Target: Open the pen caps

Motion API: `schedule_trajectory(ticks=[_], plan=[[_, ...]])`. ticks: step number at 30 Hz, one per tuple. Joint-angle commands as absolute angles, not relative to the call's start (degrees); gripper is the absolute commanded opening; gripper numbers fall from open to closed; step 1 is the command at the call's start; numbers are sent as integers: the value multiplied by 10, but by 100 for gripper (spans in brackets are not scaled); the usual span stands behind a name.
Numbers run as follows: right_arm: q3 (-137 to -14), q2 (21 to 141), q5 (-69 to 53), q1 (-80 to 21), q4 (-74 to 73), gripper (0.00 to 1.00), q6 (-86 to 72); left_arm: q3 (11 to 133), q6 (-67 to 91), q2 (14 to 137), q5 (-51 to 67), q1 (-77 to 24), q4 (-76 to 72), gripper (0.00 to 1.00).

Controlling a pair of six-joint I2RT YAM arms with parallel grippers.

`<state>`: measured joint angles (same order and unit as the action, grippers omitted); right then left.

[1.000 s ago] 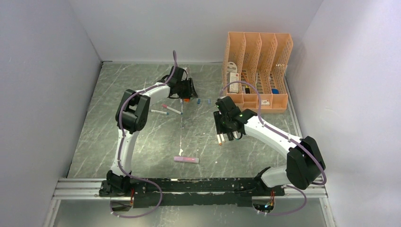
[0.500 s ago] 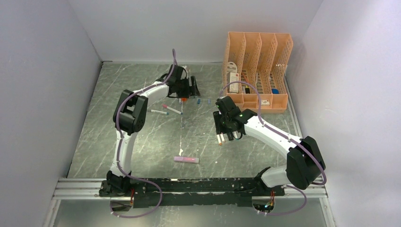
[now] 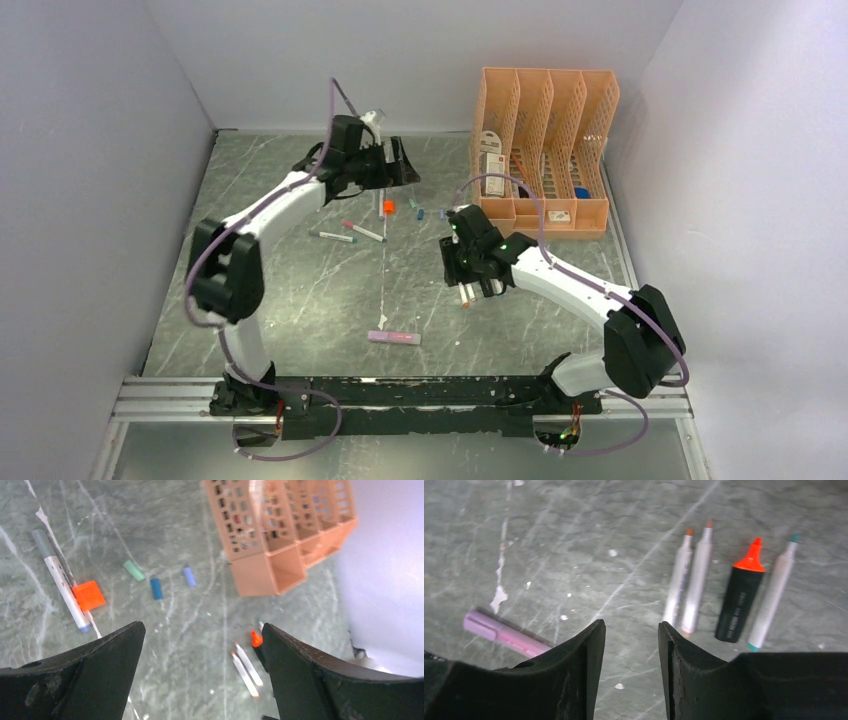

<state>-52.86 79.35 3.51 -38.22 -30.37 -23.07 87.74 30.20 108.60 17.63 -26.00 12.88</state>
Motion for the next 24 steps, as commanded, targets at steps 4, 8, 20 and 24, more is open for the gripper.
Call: schedule_trajectory(ticks=[4, 8, 20, 24], plan=[[-529, 816, -31, -465, -234, 49, -193, 716, 323, 889, 228, -211, 110, 100], [-532, 846, -50, -502, -213, 58, -177, 639, 317, 803, 222, -187, 129, 99], [-609, 981, -16, -623, -231, 61, -113, 566, 299, 698, 221, -150, 180, 100], [-620, 1011, -2, -645, -238, 60, -112, 569, 296, 697, 227, -143, 182, 99]])
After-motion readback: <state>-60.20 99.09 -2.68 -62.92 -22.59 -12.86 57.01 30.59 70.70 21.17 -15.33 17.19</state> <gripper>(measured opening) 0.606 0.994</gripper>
